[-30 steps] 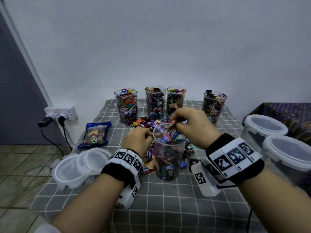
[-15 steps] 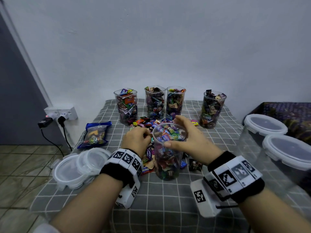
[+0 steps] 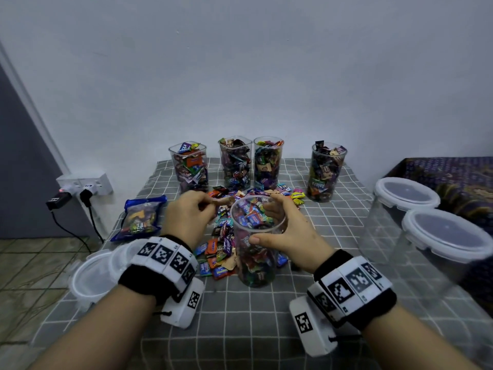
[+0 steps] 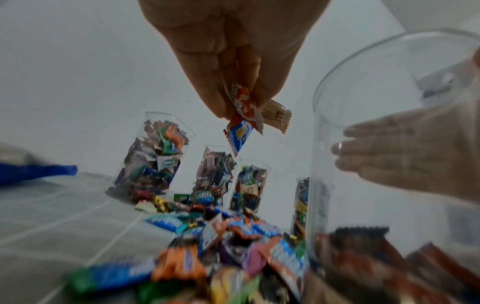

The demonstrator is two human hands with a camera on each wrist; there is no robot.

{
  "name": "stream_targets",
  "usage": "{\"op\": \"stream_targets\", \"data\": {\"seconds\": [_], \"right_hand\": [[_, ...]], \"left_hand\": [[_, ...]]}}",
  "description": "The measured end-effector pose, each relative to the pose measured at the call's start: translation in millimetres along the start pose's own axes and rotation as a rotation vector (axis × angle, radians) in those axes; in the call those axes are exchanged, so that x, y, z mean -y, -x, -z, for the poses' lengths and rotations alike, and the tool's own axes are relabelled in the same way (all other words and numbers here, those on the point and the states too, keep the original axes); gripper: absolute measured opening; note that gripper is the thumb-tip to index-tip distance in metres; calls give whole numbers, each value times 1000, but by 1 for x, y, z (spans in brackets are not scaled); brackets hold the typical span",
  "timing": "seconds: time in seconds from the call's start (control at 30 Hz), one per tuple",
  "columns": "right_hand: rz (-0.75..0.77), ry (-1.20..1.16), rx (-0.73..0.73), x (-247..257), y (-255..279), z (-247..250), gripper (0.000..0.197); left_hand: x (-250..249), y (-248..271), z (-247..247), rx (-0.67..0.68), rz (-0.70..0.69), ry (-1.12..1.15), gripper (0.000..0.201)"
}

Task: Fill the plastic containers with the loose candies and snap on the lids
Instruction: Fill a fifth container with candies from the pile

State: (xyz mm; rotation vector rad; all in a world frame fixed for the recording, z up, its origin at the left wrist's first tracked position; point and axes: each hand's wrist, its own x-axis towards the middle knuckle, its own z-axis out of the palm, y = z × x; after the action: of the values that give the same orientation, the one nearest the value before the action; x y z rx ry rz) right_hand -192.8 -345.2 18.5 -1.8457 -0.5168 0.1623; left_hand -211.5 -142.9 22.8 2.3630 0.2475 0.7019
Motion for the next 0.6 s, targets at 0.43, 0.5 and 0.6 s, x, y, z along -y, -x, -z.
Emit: {"op": "stream_targets", "data": {"seconds": [0.43, 0.5, 0.6], "right_hand": [[21, -37, -6, -5, 0, -1, 95], [24, -37, -6, -6, 0, -1, 96], [28, -55, 2, -6, 1, 0, 90]], "left_hand": [[-54, -11, 29, 96, -120, 387, 24], [-56, -9, 24, 162, -134, 374, 26], [-57, -5, 18, 239, -173, 299, 28]]}}
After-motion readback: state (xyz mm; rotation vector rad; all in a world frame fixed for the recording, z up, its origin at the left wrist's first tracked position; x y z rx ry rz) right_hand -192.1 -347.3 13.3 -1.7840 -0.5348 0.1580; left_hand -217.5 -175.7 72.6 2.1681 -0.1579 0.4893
